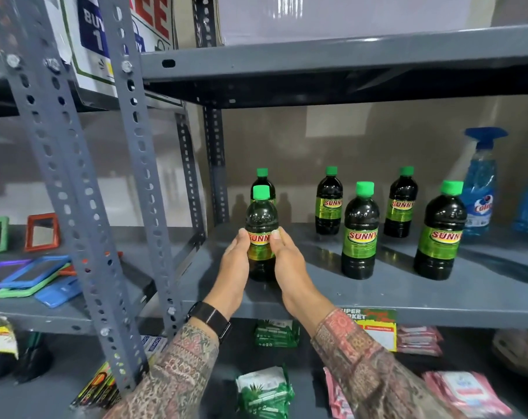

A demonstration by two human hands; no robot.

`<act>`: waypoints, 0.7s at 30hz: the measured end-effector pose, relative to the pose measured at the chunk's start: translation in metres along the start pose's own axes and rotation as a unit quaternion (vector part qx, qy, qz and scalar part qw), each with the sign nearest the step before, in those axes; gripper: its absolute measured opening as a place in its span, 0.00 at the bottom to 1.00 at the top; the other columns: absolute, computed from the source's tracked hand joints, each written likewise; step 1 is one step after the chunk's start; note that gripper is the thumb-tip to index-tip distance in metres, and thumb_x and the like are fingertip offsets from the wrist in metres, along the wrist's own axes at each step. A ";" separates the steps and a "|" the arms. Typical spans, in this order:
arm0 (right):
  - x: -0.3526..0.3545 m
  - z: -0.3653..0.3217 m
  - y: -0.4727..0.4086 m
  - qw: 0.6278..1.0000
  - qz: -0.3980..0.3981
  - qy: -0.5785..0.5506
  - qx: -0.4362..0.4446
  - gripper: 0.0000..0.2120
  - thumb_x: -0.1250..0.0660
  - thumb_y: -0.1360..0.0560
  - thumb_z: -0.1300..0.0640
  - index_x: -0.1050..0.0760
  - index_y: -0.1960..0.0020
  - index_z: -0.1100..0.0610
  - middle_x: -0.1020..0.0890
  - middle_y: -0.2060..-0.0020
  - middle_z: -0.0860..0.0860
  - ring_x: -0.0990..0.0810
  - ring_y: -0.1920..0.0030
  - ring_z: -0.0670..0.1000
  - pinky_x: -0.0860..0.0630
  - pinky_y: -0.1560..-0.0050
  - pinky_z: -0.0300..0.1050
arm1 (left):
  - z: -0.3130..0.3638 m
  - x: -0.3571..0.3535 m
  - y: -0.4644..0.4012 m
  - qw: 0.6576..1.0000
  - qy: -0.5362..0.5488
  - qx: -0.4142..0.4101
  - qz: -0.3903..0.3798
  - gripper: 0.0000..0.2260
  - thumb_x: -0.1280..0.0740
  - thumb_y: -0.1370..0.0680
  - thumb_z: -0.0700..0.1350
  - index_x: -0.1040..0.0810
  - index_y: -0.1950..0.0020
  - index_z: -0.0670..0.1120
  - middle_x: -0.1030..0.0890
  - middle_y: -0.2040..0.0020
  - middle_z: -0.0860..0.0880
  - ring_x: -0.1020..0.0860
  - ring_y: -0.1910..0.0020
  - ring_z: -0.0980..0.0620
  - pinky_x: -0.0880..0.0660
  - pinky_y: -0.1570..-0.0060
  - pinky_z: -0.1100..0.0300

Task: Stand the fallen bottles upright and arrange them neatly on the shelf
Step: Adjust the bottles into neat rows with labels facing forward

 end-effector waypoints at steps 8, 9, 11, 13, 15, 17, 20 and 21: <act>0.102 -0.044 0.068 0.989 0.032 0.033 0.142 0.18 0.35 0.20 0.40 0.22 0.32 0.45 0.17 0.36 0.43 0.20 0.33 0.44 0.23 0.32 0.49 | 0.036 -0.025 0.109 0.933 -0.073 -0.322 0.141 0.16 0.40 0.14 0.46 0.21 0.28 0.51 0.21 0.28 0.56 0.27 0.26 0.60 0.30 0.29 0.64; 0.126 -0.053 0.073 0.983 0.064 0.029 0.169 0.16 0.35 0.19 0.43 0.21 0.34 0.46 0.16 0.39 0.44 0.18 0.35 0.46 0.22 0.34 0.49 | 0.029 -0.048 0.106 0.940 -0.088 -0.314 0.099 0.15 0.40 0.14 0.47 0.20 0.30 0.51 0.20 0.29 0.56 0.26 0.26 0.60 0.30 0.28 0.61; 0.171 -0.064 0.072 0.969 0.136 0.037 0.204 0.13 0.35 0.17 0.46 0.21 0.35 0.47 0.16 0.40 0.45 0.18 0.35 0.47 0.23 0.35 0.51 | 0.014 -0.095 0.088 0.964 -0.102 -0.244 0.012 0.15 0.38 0.14 0.48 0.20 0.28 0.52 0.20 0.29 0.59 0.26 0.29 0.66 0.29 0.28 0.61; 0.202 -0.066 0.056 0.963 0.177 0.054 0.197 0.18 0.37 0.16 0.45 0.26 0.28 0.46 0.19 0.33 0.45 0.22 0.32 0.46 0.26 0.30 0.51 | 0.005 -0.137 0.069 0.980 -0.090 -0.167 -0.060 0.18 0.39 0.14 0.51 0.26 0.23 0.54 0.25 0.25 0.61 0.27 0.35 0.76 0.29 0.30 0.68; 0.219 -0.062 0.032 0.972 0.173 0.067 0.142 0.22 0.41 0.14 0.44 0.32 0.21 0.46 0.27 0.26 0.42 0.28 0.26 0.44 0.33 0.25 0.47 | -0.004 -0.171 0.051 0.989 -0.064 -0.101 -0.087 0.22 0.42 0.13 0.54 0.34 0.19 0.56 0.30 0.24 0.63 0.29 0.37 0.76 0.31 0.41 0.76; 0.219 -0.048 0.007 0.987 0.137 0.050 0.069 0.25 0.44 0.13 0.44 0.38 0.17 0.47 0.33 0.25 0.38 0.34 0.24 0.41 0.38 0.26 0.42 | -0.011 -0.187 0.038 0.994 -0.043 -0.062 -0.084 0.20 0.44 0.13 0.55 0.35 0.20 0.58 0.27 0.29 0.64 0.26 0.40 0.74 0.32 0.49 0.78; 0.204 -0.036 -0.007 0.996 0.080 0.027 0.030 0.24 0.43 0.14 0.44 0.33 0.19 0.47 0.28 0.24 0.41 0.26 0.29 0.41 0.31 0.29 0.42 | -0.023 -0.195 0.031 0.997 -0.006 -0.033 -0.068 0.19 0.43 0.13 0.56 0.27 0.24 0.53 0.19 0.33 0.56 0.20 0.42 0.66 0.25 0.36 0.64; 0.199 -0.034 -0.008 0.997 0.064 0.021 0.031 0.21 0.43 0.13 0.46 0.30 0.22 0.47 0.23 0.27 0.44 0.21 0.33 0.41 0.26 0.33 0.40 | -0.028 -0.195 0.029 0.998 -0.010 -0.027 -0.060 0.20 0.43 0.14 0.57 0.24 0.25 0.52 0.17 0.35 0.54 0.19 0.39 0.60 0.26 0.30 0.56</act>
Point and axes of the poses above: each hand's wrist, its own y-axis away from the middle knuckle, its own x-axis out of the back of the hand, z = x × y, the point moved 10 cm from there along -y, towards the middle knuckle
